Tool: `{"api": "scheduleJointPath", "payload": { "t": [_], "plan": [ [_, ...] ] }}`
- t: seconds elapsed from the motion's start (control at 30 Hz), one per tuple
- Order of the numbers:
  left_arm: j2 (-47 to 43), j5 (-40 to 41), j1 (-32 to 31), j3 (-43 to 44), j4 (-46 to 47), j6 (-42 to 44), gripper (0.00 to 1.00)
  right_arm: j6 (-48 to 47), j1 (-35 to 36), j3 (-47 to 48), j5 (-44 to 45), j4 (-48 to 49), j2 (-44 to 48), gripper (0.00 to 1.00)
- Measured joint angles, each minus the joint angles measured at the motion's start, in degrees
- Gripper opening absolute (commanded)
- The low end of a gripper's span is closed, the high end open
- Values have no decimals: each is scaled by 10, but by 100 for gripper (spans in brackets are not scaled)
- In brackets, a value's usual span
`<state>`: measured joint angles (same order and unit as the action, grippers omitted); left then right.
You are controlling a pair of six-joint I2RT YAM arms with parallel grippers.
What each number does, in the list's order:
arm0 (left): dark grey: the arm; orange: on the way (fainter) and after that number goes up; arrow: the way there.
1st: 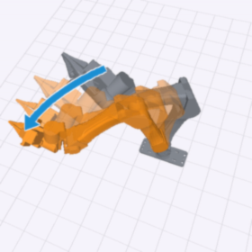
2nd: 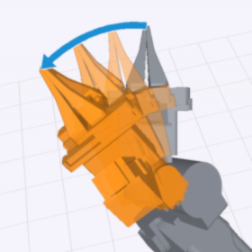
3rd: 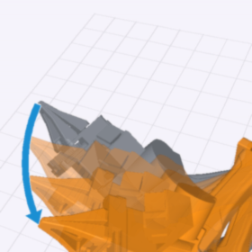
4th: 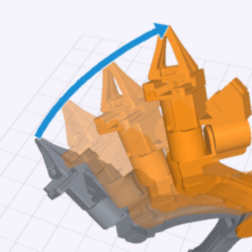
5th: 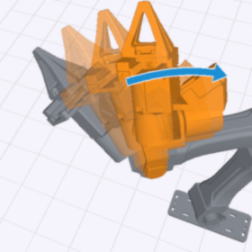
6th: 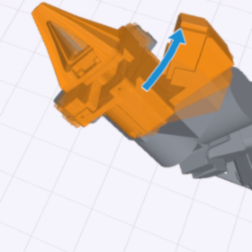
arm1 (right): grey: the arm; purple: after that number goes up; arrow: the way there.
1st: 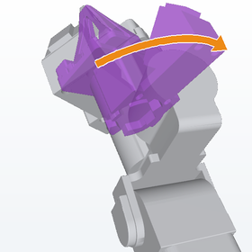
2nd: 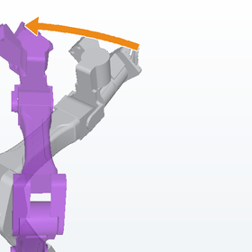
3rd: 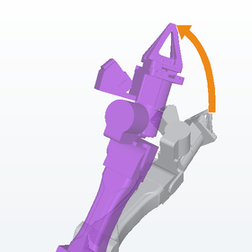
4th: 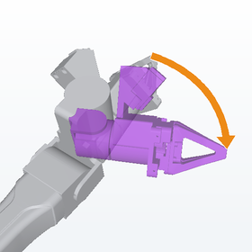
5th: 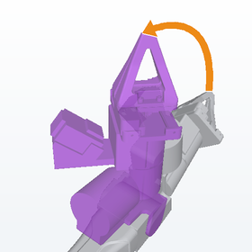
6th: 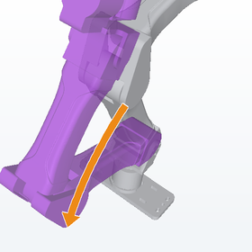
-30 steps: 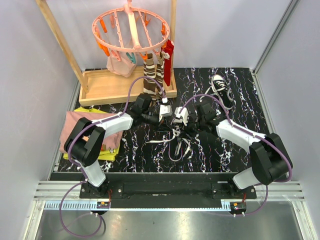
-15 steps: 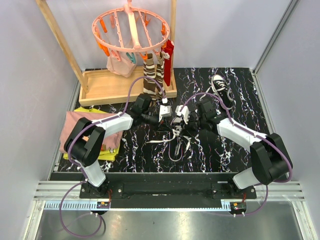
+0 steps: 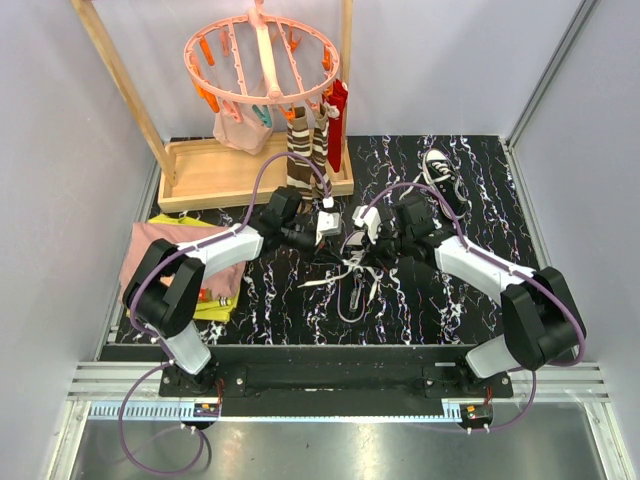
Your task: Tie the shoes
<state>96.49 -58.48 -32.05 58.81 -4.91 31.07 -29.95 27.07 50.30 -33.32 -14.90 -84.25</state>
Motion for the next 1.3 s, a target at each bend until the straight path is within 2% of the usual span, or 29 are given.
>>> {"api": "scheduleJointPath", "payload": {
  "t": [0.17, 0.23, 0.27, 0.3, 0.4, 0.6, 0.9, 1.3],
  "plan": [
    [0, 3, 1, 0, -23, 16, 1, 19, 0, -16, 12, 30, 14, 0],
    [0, 4, 2, -1, -26, 18, 11, 22, 0, -25, 13, 36, 19, 0],
    [-1, 5, 3, -1, -27, 16, 22, 23, 0, -28, 12, 38, 21, 0],
    [-2, 4, 4, -3, -24, 11, 28, 23, 0, -31, 12, 41, 23, 0],
    [-10, 3, 11, -12, -1, -25, 41, 23, 0, -38, 12, 48, 28, 0],
    [-17, 5, 20, -8, 61, -123, 54, 18, 0, -50, 9, 61, 41, 0],
    [41, 9, 7, 69, 97, -228, 55, 8, 0, -61, 7, 70, 46, 0],
    [51, 22, -18, 69, 73, -225, 52, 6, 0, -62, 7, 74, 46, 0]
  ]
}}
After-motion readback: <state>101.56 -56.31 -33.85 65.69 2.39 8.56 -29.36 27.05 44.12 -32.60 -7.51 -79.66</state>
